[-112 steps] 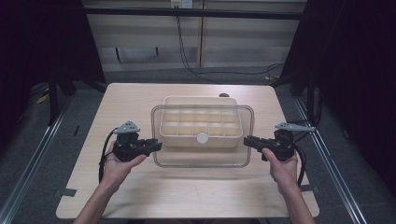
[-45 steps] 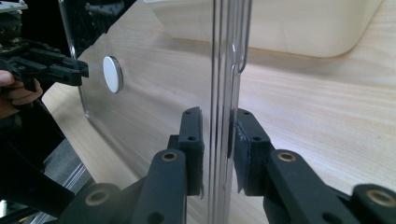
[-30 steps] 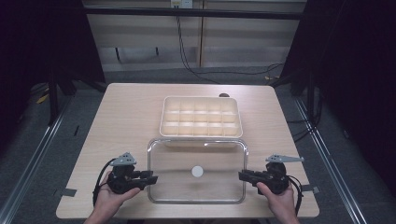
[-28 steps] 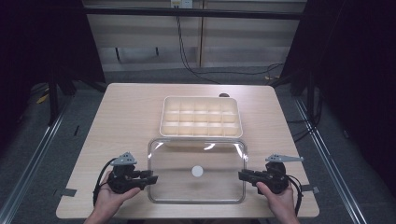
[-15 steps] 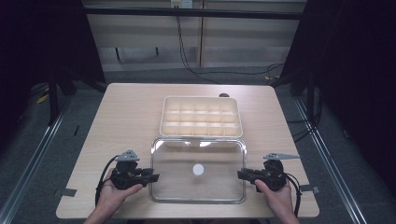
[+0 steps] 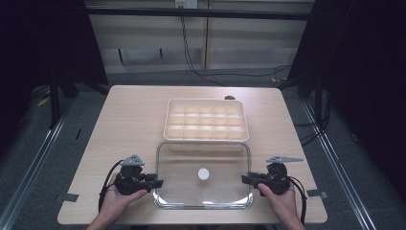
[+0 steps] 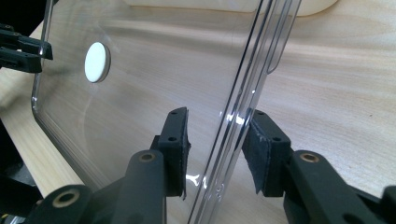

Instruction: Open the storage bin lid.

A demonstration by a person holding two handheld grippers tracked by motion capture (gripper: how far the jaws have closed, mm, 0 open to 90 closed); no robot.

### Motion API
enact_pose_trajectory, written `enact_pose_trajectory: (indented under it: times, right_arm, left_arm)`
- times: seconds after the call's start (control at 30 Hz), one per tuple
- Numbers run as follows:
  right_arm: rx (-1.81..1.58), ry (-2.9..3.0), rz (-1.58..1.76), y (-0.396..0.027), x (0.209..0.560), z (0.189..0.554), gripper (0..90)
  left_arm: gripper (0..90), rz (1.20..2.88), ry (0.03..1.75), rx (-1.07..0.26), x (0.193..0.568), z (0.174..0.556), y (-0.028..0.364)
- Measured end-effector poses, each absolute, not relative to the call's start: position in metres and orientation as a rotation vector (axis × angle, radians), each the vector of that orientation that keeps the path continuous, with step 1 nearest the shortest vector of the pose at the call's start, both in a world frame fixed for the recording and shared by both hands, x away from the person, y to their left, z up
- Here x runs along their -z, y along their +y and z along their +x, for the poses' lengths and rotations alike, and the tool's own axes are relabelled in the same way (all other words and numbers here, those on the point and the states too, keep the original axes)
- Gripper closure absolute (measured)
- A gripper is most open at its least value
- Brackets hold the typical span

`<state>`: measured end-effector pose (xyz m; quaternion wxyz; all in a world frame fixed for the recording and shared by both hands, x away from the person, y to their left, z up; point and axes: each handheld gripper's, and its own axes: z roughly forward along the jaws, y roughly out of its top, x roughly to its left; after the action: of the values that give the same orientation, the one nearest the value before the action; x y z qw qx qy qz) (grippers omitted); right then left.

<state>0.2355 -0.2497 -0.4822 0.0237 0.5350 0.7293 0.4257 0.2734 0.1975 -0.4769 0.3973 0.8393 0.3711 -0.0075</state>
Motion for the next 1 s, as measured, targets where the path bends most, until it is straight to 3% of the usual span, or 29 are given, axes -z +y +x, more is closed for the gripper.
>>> enact_pose_trajectory:
  times: [1.0]
  right_arm:
    - [-1.208, 2.274, 1.698, -0.241, 0.496, 0.242, 45.8]
  left_arm:
    - [58.3, 2.162, 0.982, 0.053, 0.486, 0.279, 0.193]
